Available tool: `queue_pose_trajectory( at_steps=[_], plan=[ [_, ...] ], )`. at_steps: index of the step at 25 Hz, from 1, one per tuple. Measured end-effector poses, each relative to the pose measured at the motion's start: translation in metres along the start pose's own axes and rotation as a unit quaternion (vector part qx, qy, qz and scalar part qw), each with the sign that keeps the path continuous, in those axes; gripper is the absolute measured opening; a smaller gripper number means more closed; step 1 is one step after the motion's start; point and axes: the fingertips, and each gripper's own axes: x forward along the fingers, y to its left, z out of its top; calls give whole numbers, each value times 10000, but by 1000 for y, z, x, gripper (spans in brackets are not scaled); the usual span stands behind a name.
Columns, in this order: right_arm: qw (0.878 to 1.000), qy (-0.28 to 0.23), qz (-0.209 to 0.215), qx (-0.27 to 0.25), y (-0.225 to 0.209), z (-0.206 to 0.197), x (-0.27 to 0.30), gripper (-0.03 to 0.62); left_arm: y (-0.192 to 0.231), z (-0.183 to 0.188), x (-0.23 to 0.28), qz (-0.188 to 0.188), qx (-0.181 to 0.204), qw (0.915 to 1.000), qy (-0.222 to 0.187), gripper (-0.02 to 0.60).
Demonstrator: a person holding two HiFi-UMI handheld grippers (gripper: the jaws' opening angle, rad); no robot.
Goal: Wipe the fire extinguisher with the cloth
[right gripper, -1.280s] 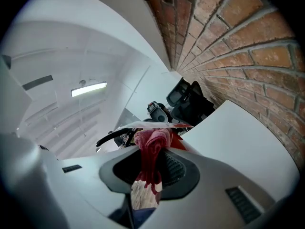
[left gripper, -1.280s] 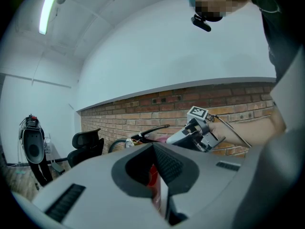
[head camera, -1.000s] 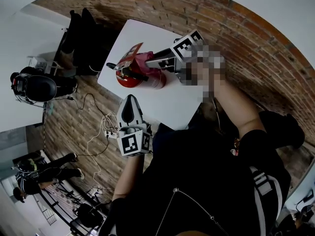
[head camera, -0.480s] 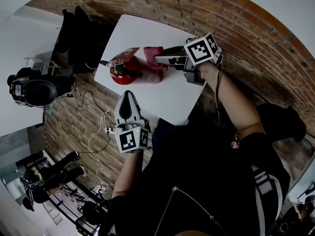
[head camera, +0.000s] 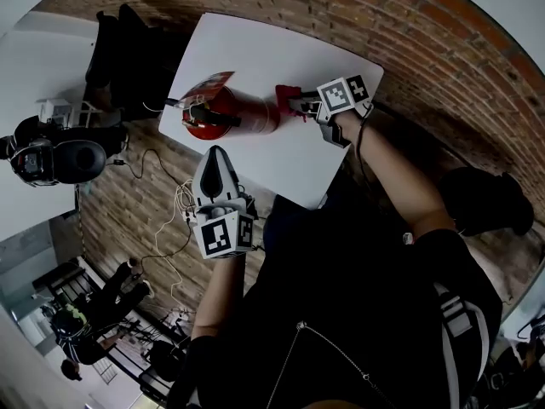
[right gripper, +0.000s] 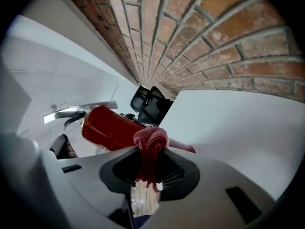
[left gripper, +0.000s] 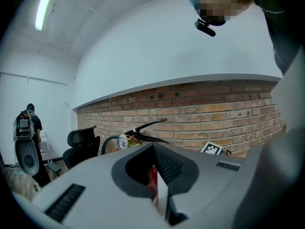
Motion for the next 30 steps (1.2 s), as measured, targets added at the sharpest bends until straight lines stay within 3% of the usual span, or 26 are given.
queue_pose_trajectory(
  at_steps=[6,13,19,30],
  plan=[
    [9966,421,-567,416,-67,-49,35,104,5,6,4,47,-27,10000,-27,9],
    [9898,596,-894,935,-124,-82,68,104,14,13,6,119,-160,9995,-245,11],
    [9833,541,-964,1447,-144,-96,91,104,25,1,-2,207,44,9998,5,11],
    [9809,730,-1147,1394,-151,-103,124,104,42,-9,-21,416,-16,9991,95,11]
  ],
)
